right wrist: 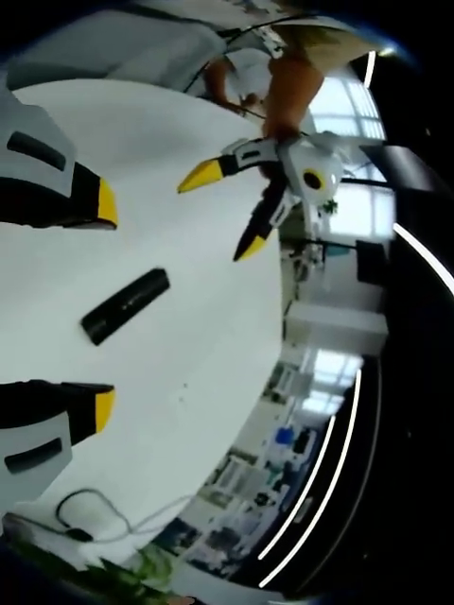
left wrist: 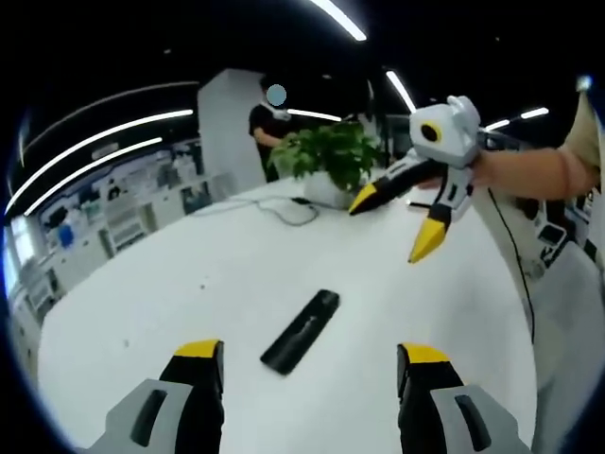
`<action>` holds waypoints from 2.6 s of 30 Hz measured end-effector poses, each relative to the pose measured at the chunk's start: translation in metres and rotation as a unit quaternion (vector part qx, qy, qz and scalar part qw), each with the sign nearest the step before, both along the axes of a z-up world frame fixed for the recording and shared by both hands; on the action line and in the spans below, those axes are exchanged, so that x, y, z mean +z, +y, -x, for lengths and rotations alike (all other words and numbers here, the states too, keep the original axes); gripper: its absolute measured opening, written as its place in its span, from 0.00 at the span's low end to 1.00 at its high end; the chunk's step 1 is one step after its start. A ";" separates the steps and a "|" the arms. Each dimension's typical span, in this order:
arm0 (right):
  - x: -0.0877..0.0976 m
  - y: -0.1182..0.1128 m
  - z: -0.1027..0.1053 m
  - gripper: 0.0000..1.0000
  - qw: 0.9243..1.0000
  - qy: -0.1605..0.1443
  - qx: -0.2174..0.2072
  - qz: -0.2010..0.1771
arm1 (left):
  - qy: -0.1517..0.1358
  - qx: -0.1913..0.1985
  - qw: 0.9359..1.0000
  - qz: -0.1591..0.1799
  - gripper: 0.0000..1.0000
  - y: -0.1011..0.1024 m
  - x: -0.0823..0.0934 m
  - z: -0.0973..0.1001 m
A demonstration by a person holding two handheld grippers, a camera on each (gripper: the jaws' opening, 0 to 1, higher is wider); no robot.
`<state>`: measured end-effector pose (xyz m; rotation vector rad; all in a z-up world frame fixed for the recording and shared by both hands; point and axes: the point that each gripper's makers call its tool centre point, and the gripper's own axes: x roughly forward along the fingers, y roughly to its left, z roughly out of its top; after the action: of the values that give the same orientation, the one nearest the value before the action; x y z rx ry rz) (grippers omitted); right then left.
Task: Press the specified remote control buttons in sequence, fully releasing each button before pressing the next.
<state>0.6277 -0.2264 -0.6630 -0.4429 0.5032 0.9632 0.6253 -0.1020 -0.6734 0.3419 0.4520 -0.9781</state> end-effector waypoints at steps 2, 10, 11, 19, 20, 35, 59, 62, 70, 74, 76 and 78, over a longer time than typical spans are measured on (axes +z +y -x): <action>-0.004 0.000 -0.001 0.64 1.000 0.003 0.005 0.010 | -0.001 -0.001 1.000 -0.003 0.77 0.000 -0.001 -0.002; -0.012 0.004 -0.014 0.62 0.999 0.008 0.023 0.025 | 0.000 -0.013 1.000 -0.022 0.77 0.000 -0.008 -0.015; -0.014 0.004 -0.015 0.62 0.999 0.008 0.028 0.030 | 0.000 -0.015 1.000 -0.023 0.77 -0.001 -0.009 -0.016; -0.023 0.009 -0.020 0.61 0.997 0.014 0.056 0.052 | -0.002 -0.035 0.999 -0.042 0.76 -0.005 -0.015 -0.023; -0.024 0.010 -0.020 0.61 0.997 0.014 0.059 0.055 | -0.001 -0.036 0.998 -0.042 0.76 -0.005 -0.015 -0.023; -0.048 0.016 -0.032 0.60 0.990 0.036 0.103 0.090 | 0.011 -0.080 0.993 -0.086 0.75 -0.011 -0.036 -0.032; -0.081 0.010 -0.045 0.53 0.977 0.059 0.140 0.147 | 0.052 -0.113 0.983 -0.134 0.69 -0.014 -0.075 -0.043; -0.086 0.011 -0.045 0.52 0.975 0.062 0.147 0.157 | 0.056 -0.116 0.983 -0.134 0.68 -0.016 -0.077 -0.046; -0.096 0.019 -0.061 0.49 0.967 0.069 0.166 0.183 | 0.062 -0.136 0.976 -0.161 0.65 -0.019 -0.088 -0.052; -0.100 0.021 -0.064 0.49 0.963 0.077 0.173 0.192 | 0.063 -0.145 0.973 -0.167 0.63 -0.022 -0.088 -0.056; -0.103 0.019 -0.065 0.49 0.959 0.077 0.179 0.205 | 0.065 -0.144 0.972 -0.172 0.63 -0.022 -0.091 -0.059; -0.106 0.019 -0.065 0.48 0.956 0.080 0.184 0.213 | 0.067 -0.146 0.971 -0.178 0.62 -0.022 -0.093 -0.062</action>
<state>0.6923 -0.2069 -0.7691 -0.8735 0.7998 1.2588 0.6870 -0.1237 -0.7664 0.6834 0.7188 -1.2122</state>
